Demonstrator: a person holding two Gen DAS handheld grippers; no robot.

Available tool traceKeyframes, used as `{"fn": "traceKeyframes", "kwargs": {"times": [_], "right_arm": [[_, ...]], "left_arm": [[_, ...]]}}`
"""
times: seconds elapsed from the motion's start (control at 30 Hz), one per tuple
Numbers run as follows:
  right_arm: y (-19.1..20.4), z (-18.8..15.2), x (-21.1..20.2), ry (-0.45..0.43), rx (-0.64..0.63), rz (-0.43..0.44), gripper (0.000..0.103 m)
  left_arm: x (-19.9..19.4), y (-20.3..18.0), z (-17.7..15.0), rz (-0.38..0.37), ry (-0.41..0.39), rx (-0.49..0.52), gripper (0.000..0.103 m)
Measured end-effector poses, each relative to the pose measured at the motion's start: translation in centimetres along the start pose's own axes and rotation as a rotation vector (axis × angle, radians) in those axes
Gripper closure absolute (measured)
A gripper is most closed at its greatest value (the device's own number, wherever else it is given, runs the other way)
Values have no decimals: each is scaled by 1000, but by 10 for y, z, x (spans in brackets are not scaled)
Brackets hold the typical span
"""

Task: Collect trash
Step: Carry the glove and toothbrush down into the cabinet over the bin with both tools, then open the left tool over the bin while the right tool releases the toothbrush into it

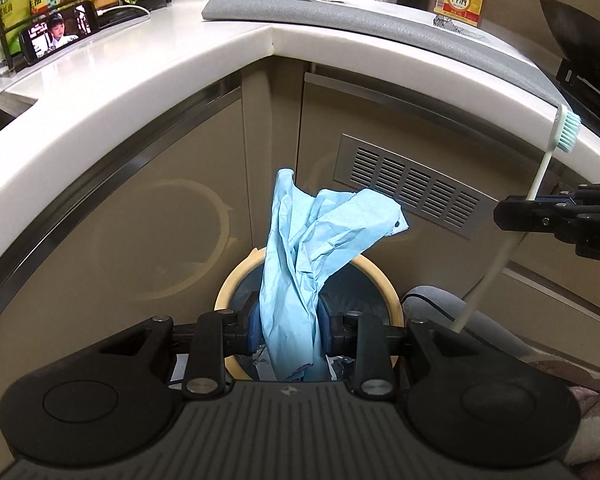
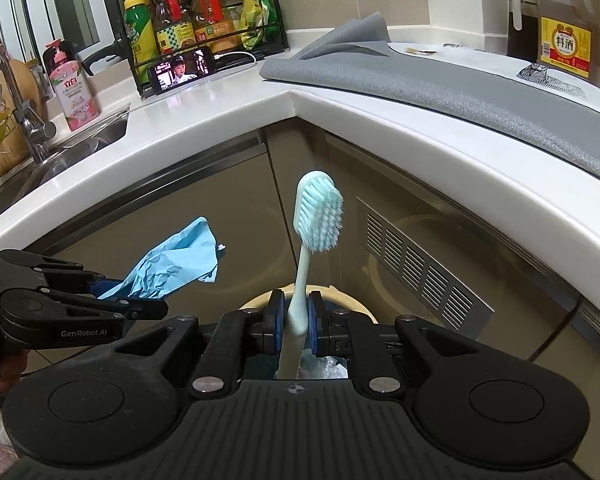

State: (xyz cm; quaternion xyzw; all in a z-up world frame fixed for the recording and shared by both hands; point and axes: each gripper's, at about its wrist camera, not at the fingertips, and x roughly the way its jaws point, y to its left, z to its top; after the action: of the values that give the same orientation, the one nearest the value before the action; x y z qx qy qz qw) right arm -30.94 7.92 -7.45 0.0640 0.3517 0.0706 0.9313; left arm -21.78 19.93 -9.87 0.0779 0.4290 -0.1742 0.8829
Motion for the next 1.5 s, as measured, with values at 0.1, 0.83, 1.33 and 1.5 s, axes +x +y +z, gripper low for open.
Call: {"fn": "traceKeyframes", "kwargs": {"times": [0.1, 0.83, 1.33, 1.5], "right_arm": [[1, 1, 2, 8, -2, -1, 89], [-1, 7, 50, 90, -15, -6, 89], [-1, 7, 99, 191, -17, -12, 89], [-3, 5, 120, 230, -21, -15, 89]], "left_arm": [[0, -1, 0, 2, 0, 4, 71], [50, -7, 15, -42, 87, -2, 71], [99, -9, 11, -15, 187, 0, 71], [117, -7, 8, -9, 232, -1, 71]]}}
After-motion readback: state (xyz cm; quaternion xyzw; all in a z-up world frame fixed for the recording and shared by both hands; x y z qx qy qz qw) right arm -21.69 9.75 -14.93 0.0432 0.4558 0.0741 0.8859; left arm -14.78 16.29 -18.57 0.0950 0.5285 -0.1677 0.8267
